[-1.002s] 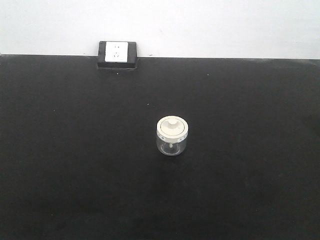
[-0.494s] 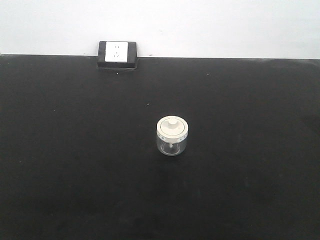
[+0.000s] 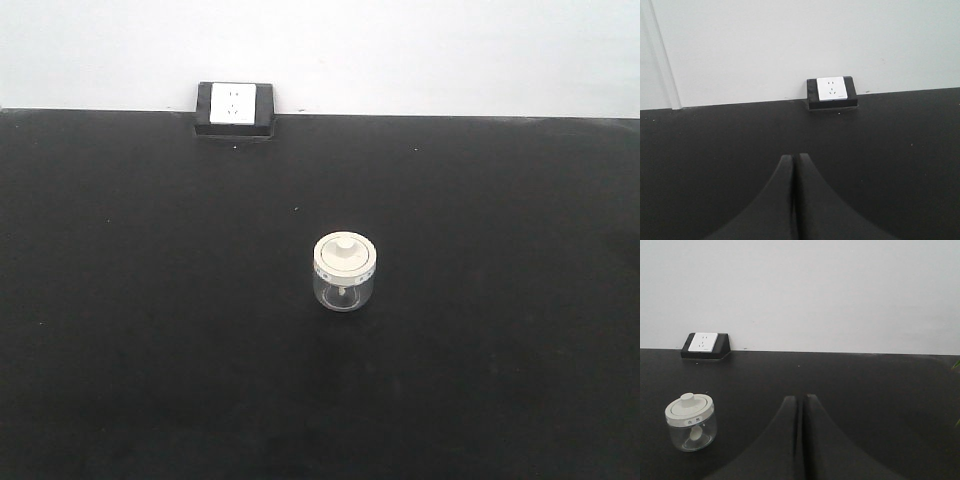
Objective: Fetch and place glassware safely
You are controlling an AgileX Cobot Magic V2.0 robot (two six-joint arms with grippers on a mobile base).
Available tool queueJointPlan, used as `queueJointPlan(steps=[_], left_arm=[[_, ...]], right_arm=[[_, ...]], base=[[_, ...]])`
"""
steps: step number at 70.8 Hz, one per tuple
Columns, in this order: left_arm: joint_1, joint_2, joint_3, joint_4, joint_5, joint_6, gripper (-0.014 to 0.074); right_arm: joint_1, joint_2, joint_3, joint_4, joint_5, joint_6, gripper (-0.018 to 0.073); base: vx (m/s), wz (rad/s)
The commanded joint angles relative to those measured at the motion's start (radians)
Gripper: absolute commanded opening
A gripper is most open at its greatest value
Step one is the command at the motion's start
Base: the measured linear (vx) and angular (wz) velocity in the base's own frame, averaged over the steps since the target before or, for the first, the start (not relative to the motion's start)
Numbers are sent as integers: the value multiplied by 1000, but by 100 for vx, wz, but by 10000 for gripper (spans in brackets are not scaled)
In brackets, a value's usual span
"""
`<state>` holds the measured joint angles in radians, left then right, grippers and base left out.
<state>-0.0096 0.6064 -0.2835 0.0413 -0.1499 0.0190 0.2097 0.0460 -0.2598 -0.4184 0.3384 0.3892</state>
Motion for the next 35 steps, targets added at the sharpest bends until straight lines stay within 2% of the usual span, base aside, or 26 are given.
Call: queueJointPlan(steps=[1,27,35], left_arm=[[-6,8,-25,-9,-71,-3,-7],[-6,8,-25,-9,-70,-3,-7],[-6,8,-25,-9,-27,-3,-7]], right_arm=[[-5,12,-27,-12,-68,-6,-3],[-5,12,-27,-12,-68,-6,-3],[-5,12,-27,-12,-68,-6,-3]], base=[[0,0],[0,0],[0,0]])
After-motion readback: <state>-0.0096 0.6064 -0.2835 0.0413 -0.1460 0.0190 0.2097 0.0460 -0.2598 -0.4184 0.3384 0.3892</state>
